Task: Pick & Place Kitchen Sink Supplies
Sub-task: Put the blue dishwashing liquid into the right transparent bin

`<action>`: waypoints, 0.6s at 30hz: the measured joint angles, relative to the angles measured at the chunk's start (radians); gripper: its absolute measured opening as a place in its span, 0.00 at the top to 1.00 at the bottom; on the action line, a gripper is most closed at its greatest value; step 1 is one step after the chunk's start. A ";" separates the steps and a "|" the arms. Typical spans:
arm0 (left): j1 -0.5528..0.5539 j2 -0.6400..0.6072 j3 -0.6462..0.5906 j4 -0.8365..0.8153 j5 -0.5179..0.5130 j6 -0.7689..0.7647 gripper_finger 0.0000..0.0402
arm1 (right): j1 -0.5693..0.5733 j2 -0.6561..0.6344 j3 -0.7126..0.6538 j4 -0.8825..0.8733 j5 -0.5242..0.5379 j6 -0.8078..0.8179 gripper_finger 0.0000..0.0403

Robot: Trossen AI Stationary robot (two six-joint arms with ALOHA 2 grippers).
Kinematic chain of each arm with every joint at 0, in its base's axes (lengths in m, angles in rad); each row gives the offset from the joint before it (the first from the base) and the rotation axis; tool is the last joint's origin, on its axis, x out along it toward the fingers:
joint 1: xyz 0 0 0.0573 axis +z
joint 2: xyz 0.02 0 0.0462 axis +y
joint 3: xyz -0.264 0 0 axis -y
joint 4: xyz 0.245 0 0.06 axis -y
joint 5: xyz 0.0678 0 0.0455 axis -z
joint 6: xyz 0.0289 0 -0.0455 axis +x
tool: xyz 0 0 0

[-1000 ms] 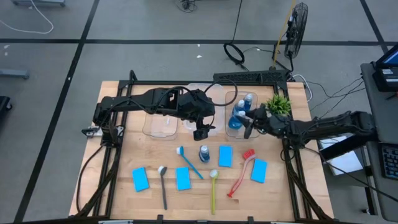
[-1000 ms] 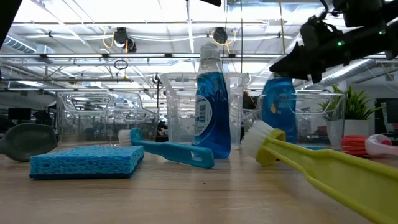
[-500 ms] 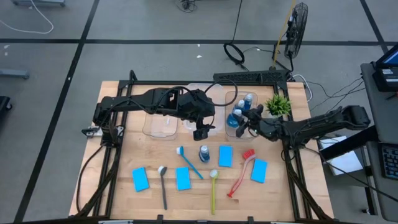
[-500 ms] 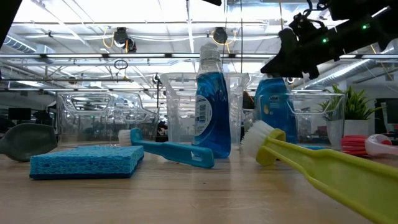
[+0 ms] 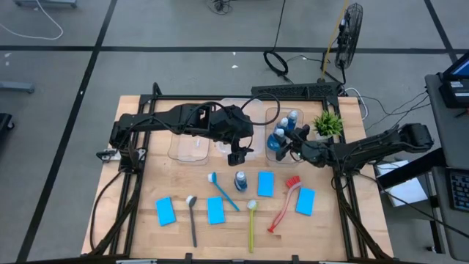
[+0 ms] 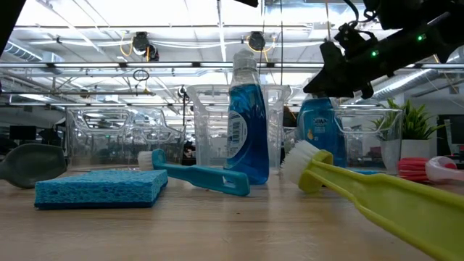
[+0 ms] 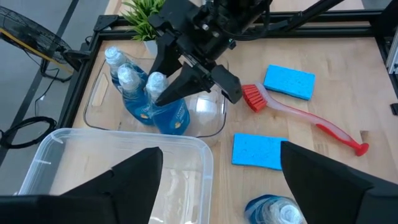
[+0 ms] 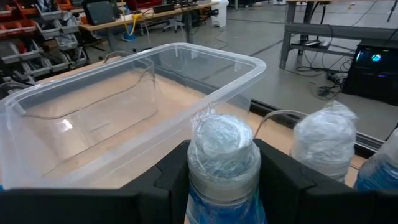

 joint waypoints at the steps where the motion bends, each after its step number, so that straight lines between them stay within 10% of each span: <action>1: 0.000 0.000 0.000 0.000 0.000 0.000 0.21 | 0.000 0.000 0.000 -0.001 -0.001 0.005 0.65; 18: 0.000 0.000 0.000 0.000 0.000 0.001 0.24 | 0.020 0.044 0.000 0.033 -0.027 0.025 0.63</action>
